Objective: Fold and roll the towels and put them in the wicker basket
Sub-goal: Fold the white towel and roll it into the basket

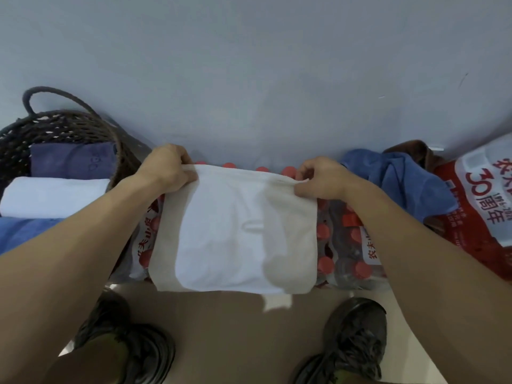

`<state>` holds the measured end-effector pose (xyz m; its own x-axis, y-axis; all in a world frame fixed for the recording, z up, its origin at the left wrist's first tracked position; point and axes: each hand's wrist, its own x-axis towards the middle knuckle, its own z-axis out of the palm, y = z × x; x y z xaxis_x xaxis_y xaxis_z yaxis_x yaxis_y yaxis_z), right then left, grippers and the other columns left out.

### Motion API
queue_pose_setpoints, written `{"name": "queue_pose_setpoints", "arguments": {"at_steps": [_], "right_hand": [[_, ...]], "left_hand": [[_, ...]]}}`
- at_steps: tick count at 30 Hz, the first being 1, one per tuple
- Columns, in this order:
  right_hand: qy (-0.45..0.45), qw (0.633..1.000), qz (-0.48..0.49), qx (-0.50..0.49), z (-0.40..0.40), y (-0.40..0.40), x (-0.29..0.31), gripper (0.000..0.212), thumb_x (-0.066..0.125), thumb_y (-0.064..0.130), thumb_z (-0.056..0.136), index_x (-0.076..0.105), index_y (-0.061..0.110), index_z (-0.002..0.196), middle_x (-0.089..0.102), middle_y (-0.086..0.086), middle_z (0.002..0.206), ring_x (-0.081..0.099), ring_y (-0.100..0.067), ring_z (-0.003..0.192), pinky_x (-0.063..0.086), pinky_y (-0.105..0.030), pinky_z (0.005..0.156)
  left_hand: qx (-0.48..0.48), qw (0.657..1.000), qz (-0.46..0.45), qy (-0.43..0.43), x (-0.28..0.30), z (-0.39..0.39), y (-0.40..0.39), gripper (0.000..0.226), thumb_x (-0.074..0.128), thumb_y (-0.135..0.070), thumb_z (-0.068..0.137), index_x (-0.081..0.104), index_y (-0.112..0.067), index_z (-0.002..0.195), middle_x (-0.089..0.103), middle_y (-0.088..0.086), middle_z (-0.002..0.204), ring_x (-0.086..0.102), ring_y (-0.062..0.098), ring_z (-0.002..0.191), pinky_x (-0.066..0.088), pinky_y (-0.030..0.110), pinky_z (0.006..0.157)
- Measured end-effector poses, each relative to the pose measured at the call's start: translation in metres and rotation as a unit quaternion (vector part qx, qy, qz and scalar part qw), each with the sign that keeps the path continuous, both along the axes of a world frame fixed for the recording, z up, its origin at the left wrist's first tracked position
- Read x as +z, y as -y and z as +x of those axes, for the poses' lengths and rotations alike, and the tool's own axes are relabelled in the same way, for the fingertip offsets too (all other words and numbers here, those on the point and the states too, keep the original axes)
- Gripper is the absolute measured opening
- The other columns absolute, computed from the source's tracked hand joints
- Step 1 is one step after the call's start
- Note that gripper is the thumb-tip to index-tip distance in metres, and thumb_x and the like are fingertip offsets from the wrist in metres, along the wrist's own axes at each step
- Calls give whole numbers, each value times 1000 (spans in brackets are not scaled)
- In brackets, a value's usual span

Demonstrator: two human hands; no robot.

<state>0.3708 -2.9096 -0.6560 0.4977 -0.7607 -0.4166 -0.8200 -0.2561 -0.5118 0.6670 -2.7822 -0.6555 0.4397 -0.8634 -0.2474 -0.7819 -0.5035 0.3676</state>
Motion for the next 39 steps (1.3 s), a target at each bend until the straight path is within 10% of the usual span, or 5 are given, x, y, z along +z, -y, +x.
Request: {"name": "queue_pose_setpoints", "arguments": {"at_steps": [8,16,23,31,39], "right_hand": [[276,926,198,-167,-25,0,-5,24,74,9,83,70,-1,105,77,-6,84,74,-16,76,59,-23,68],[235,930,63,-276,-33,-3,-25,57,88,54,54,69,5,77,75,-4,73,72,-17,66,59,-29,63],[251,935,139,-207,-28,-1,-23,23,78,11,81,68,14,102,72,-8,101,73,-17,85,60,-28,72],[267,922,91,-264,-23,0,-27,26,86,32,71,68,20,86,74,-2,92,72,-14,85,58,-29,79],[225,935,-17,-275,-21,-4,-26,34,73,45,84,64,18,64,66,8,58,56,6,51,42,-5,51]], "left_hand": [[91,992,-38,-80,-5,9,-7,28,82,-29,76,74,-11,94,70,5,94,63,22,86,45,27,73],[105,990,-72,-67,-15,14,-6,19,71,-28,88,77,-11,95,73,9,95,60,19,85,43,25,78],[134,986,-70,-76,-21,19,-5,18,72,-23,86,77,-10,97,73,9,97,59,17,86,44,24,82],[136,982,-82,-98,-22,17,-7,16,70,-21,87,76,-7,94,72,8,92,65,24,89,52,32,82],[122,987,-80,-69,-16,7,-9,20,59,-19,93,73,-4,96,70,14,98,61,26,92,45,29,79]]}}
